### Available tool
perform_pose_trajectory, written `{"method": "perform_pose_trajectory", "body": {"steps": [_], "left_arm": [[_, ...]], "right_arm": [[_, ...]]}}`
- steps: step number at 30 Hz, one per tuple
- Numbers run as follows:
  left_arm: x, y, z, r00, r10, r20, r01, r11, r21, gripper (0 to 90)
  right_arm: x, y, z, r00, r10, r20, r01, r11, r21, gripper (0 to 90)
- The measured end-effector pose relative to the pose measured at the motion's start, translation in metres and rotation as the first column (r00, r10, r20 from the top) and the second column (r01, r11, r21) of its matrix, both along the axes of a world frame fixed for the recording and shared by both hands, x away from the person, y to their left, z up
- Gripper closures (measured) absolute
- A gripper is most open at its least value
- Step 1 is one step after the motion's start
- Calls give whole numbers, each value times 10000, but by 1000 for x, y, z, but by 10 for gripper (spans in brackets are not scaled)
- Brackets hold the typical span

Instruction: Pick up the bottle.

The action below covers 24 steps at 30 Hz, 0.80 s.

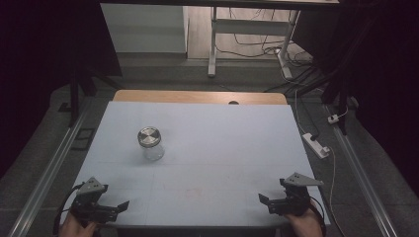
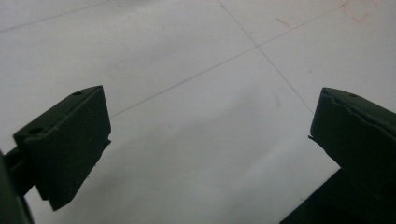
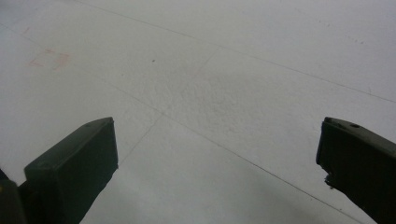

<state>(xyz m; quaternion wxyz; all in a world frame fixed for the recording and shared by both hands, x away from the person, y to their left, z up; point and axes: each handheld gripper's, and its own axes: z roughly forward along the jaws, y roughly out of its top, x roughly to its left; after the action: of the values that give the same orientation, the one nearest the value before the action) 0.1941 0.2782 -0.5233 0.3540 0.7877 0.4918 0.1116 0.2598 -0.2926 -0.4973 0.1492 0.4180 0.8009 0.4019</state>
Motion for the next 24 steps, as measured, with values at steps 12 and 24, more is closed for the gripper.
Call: {"method": "perform_pose_trajectory", "body": {"steps": [12, 24], "left_arm": [[12, -6, 1, 9990, -233, 386, 221, 9993, 311, 0], [36, -11, 0, 9935, -538, 999, 553, 9984, -118, 2]], "right_arm": [[1, 0, 0, 10000, 39, -61, -39, 10000, -23, 0], [1, 2, -1, 10000, 27, -84, -28, 9997, -223, 0]]}}
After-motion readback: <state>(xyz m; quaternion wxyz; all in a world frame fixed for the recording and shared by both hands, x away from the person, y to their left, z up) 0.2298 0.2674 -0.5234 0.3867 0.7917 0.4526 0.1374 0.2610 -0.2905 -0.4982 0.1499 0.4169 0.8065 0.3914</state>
